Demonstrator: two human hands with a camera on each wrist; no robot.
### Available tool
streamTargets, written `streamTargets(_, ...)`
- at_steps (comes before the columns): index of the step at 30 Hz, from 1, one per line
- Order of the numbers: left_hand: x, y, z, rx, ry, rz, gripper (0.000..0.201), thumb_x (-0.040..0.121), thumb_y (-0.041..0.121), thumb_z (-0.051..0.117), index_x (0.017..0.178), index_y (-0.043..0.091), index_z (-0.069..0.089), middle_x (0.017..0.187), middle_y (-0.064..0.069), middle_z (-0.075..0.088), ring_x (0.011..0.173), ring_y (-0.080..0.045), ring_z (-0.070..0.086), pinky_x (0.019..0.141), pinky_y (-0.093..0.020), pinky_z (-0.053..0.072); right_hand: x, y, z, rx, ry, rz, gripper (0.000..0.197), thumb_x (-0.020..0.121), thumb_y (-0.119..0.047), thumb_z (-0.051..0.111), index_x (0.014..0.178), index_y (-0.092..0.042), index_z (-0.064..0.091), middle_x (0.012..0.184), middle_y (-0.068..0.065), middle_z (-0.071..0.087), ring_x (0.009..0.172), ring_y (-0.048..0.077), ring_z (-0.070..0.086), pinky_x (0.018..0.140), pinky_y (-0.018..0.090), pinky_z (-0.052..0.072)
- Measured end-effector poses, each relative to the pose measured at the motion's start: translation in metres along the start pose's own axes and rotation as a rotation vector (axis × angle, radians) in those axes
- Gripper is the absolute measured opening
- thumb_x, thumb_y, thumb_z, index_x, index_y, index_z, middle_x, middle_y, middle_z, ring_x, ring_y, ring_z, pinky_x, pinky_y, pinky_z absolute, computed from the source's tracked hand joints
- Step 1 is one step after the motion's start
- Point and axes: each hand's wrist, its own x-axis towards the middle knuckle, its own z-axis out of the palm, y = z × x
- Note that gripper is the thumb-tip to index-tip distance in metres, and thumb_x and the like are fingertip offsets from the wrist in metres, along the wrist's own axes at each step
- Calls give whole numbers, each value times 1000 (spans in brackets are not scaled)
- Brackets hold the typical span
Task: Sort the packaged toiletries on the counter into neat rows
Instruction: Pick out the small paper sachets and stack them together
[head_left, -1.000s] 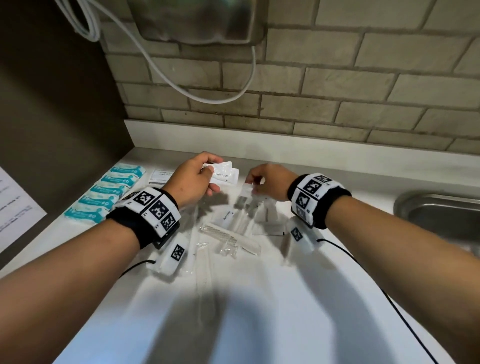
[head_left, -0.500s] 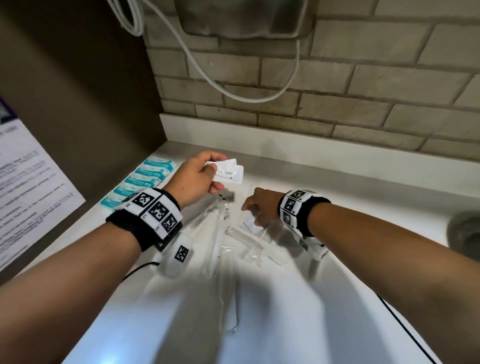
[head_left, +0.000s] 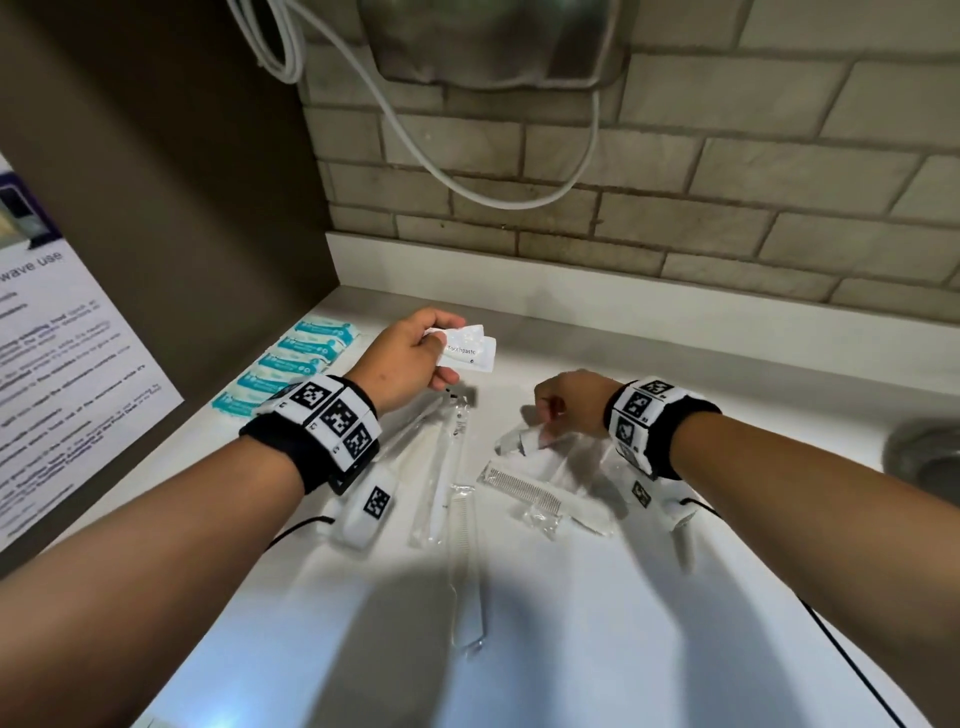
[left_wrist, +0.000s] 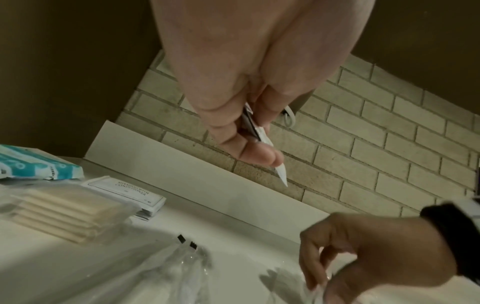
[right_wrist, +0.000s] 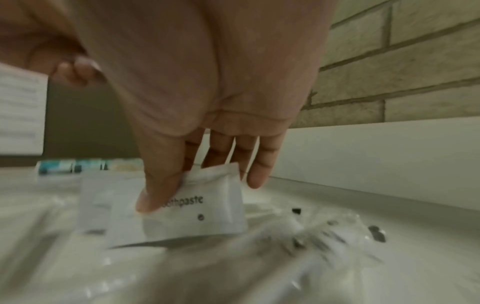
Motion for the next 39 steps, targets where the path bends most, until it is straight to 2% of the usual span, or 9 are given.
streamTargets(6, -3, -9, 9, -8, -20, -87, 35, 99, 2, 33, 107, 19, 62, 93, -16, 68, 69, -22, 64, 66, -34, 53, -20, -32, -39, 269, 112, -141, 20, 75, -20, 81, 72, -18, 61, 64, -7, 56, 58, 7, 47, 60, 19, 39)
streamTargets(10, -11, 4, 19, -192, -31, -90, 26, 103, 10, 38, 110, 8, 63, 89, -15, 66, 66, -23, 62, 54, -28, 54, -34, -48, -62, 390, 194, -234, 16, 75, -16, 81, 81, -12, 67, 67, -3, 57, 63, 7, 49, 62, 18, 39)
streamTargets(17, -28, 33, 25, -310, -191, -9, 70, 90, 65, 36, 113, 7, 67, 90, -16, 70, 62, -23, 63, 61, -32, 52, -51, -49, -67, 313, 363, -178, 22, 69, -27, 85, 80, -19, 67, 64, -11, 55, 51, -4, 48, 55, 9, 38)
streamTargets(21, -34, 35, 33, -221, -213, 67, 19, 96, 16, 58, 114, 13, 59, 91, -11, 67, 60, -17, 63, 60, -25, 53, -63, -45, -63, 311, 430, -133, 30, 66, -31, 86, 75, -19, 61, 64, -6, 56, 58, 8, 49, 61, 24, 43)
streamTargets(24, -33, 30, 37, -180, -211, 106, 21, 97, 7, 55, 113, 19, 52, 88, -7, 60, 62, -18, 65, 60, -27, 54, -72, -41, -57, 316, 439, -131, 33, 65, -35, 86, 75, -15, 63, 65, -7, 58, 58, 8, 50, 61, 25, 43)
streamTargets(27, -32, 28, 36, -201, -216, 133, 21, 97, 5, 53, 111, 21, 51, 99, -8, 58, 62, -17, 66, 60, -27, 55, -80, -39, -53, 269, 431, -128, 45, 69, -40, 83, 101, -17, 63, 94, -3, 57, 74, 11, 56, 71, 26, 46)
streamTargets(30, -34, 28, 37, -210, -245, 129, 19, 100, 8, 48, 109, 23, 54, 105, -6, 58, 64, -14, 65, 62, -24, 54, -88, -39, -46, 234, 382, -47, 74, 72, -45, 79, 132, -21, 43, 120, -2, 47, 85, 14, 59, 80, 29, 50)
streamTargets(35, -56, 33, 50, -127, -363, 47, 22, 99, 8, 42, 120, 16, 45, 82, -10, 53, 68, -17, 50, 58, -26, 42, -101, -48, -28, 254, 167, -22, 38, 90, -25, 65, 120, -13, 46, 69, -4, 55, 52, 9, 55, 53, 25, 46)
streamTargets(39, -76, 22, 58, 199, -488, 100, 31, 99, 12, 40, 128, 17, 33, 96, 0, 42, 72, -6, 43, 61, -21, 37, -117, -55, 3, 152, 111, 42, 32, 94, -27, 56, 116, -7, 43, 79, -3, 52, 71, 17, 53, 62, 28, 41)
